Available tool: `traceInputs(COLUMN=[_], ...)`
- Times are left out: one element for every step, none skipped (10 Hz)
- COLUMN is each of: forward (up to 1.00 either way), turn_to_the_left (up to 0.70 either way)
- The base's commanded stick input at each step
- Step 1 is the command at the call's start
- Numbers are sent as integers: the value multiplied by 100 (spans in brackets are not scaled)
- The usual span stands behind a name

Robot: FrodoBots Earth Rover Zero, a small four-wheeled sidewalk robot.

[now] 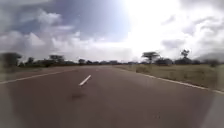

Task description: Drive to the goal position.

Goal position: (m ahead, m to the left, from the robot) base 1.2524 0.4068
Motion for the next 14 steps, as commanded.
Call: traceInputs(forward=[100, 100, 92, 77, 62, 47, 32, 17, 2, 0, 0, 0, 0, 0], turn_to_the_left=[0, 0, 0, 0, 0, 0, 0, 0, 0, 0, 0, 0, 0, 0])
